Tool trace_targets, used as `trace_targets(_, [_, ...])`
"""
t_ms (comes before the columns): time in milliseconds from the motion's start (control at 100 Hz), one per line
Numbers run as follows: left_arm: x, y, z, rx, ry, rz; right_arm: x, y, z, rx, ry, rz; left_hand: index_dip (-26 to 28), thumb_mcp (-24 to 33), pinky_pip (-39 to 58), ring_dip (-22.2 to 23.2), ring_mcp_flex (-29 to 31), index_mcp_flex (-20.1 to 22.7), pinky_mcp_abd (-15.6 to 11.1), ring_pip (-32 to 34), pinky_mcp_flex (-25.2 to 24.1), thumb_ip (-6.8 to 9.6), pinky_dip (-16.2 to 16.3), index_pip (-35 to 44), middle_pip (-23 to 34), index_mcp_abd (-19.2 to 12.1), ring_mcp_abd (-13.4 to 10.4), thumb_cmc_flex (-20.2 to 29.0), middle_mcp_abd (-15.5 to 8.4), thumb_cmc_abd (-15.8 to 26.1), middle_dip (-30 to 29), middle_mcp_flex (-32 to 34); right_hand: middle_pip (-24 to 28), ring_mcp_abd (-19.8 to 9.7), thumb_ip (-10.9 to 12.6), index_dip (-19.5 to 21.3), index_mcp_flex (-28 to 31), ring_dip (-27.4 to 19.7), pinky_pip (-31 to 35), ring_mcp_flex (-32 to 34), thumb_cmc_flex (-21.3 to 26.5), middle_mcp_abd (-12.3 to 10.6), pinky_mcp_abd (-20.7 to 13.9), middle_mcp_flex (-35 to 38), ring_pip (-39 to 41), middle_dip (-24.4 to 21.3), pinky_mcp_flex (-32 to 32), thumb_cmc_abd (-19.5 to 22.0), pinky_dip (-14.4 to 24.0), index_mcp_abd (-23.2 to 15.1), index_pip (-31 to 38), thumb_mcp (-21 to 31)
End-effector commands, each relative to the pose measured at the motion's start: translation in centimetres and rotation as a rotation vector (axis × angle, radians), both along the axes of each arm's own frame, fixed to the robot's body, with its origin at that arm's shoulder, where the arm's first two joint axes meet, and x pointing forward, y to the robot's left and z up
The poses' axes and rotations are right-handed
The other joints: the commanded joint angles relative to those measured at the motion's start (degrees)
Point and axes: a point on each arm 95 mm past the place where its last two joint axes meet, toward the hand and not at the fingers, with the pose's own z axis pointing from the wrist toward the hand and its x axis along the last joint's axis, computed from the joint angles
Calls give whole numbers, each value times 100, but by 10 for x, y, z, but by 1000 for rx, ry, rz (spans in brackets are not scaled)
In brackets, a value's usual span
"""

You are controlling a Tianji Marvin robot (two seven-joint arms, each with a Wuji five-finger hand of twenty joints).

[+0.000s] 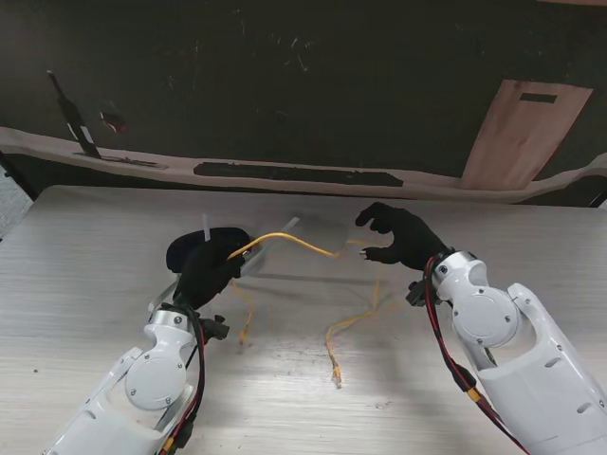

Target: Untangle the Ethernet cable and plug it into the router

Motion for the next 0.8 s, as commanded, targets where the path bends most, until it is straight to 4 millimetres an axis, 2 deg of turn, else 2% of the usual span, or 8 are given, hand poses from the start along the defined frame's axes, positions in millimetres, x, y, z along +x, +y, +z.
trace_targets(0, [0,-7,2,-10,16,-16,-4,9,3,20,-16,30,42,135,1143,-56,230,27,-342,-16,121,131,-155,29,97,56,725,91,84,-36,-56,232,-84,-286,32,-114,-264,-58,-568,-193,-187,-158,-278,-254,-40,-95,-10,-252,398,-210,-61,53])
trace_targets(180, [1,-8,1,-31,52,-7,-11,19,10,78,-86,72,34,196,1073,-104,224,2,-128,-103,110,108,-140,14,99,140,808,56,91,-24,-98,252,49,-383,12,-86,-48,67,-681,-31,-152,-207,-244,-161,215,-41,146,-364,611,-386,2,185])
trace_targets(380, [2,-11,1,-64,78,-9,-27,33,12,121,-99,145,51,91,804,-213,222,-31,214,-318,76,99,-208,31,141,196,945,71,62,43,-160,293,279,-79,1,-36,1058,330,-365,878,-50,-161,236,837,862,39,923,-377,1008,-369,38,386])
trace_targets(560, [3,-17,2,-97,99,-23,-35,49,-3,115,28,208,51,32,667,-274,218,-37,407,-421,52,101,-273,30,172,222,993,84,29,68,-195,345,295,58,50,-33,1883,389,-74,1519,203,-137,441,1641,1147,40,1324,-116,1142,-228,-5,432])
trace_targets(580, [3,-17,2,-100,101,-24,-35,51,-6,113,44,214,49,31,660,-278,217,-39,415,-427,50,101,-277,28,174,228,994,84,27,71,-197,348,288,60,-83,-135,1933,388,-45,1548,307,-132,442,1676,1167,42,1332,-90,1132,-271,-6,364])
trace_targets(600, [3,-18,2,-102,102,-25,-36,53,-8,111,58,220,46,24,654,-283,215,-47,422,-436,49,99,-280,22,175,235,996,77,24,77,-199,351,268,77,-341,-651,1969,372,4,1576,444,-121,464,1733,1175,44,1329,-118,1082,-320,267,322])
trace_targets(640, [2,-19,3,-105,105,-27,-36,56,-13,101,91,239,47,7,614,-314,218,-50,475,-485,43,99,-303,23,179,231,1018,86,17,87,-215,359,242,83,-562,-890,2021,352,27,1583,601,-121,470,1782,1150,34,1327,-105,1053,-388,455,231])
trace_targets(790, [3,-22,4,-121,114,-30,-36,67,-30,59,184,293,45,-39,544,-354,214,-76,590,-540,33,99,-346,4,199,263,1067,98,8,122,-237,361,251,85,-614,-984,2021,362,49,1649,621,-133,461,1834,1182,37,1344,-25,1044,-349,542,152])
